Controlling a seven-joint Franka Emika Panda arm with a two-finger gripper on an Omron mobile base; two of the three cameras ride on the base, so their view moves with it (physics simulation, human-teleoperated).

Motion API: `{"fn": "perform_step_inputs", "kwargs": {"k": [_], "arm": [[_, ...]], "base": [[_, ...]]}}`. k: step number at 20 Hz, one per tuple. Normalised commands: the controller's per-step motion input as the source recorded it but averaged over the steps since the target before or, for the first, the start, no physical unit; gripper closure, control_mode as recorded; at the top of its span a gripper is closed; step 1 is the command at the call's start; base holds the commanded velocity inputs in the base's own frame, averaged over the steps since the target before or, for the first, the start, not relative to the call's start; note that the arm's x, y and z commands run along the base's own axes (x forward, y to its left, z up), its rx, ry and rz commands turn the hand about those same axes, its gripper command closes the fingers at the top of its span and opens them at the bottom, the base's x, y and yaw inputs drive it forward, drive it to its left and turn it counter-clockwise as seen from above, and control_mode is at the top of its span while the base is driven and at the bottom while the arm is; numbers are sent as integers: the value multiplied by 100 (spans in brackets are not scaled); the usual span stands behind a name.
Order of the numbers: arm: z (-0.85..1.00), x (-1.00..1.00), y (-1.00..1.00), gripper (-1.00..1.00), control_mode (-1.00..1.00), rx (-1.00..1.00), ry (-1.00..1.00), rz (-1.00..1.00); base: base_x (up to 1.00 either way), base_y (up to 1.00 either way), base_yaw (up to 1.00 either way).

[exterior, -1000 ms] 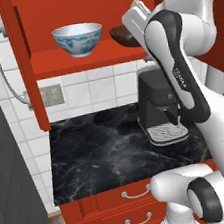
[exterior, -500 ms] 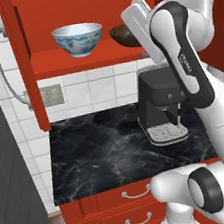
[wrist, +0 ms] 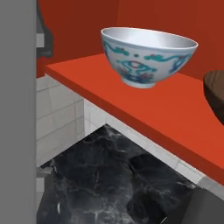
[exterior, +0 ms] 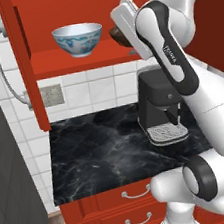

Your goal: Move the bowls from the cabinet to the plates on the dining table.

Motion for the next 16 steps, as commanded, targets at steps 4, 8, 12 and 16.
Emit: {"fn": "perform_step_inputs", "kwargs": {"k": [4,8,12,16], "arm": [[1,53,25,-100,-100,0,0,0],[6,54,24,-100,-100,0,0,0],[17,50,15,-100,-100,0,0,0],[24,34,4,-100,-100,0,0,0]], "base": [[0,0,0],[0,0,0],[0,0,0],[0,0,0]]}}
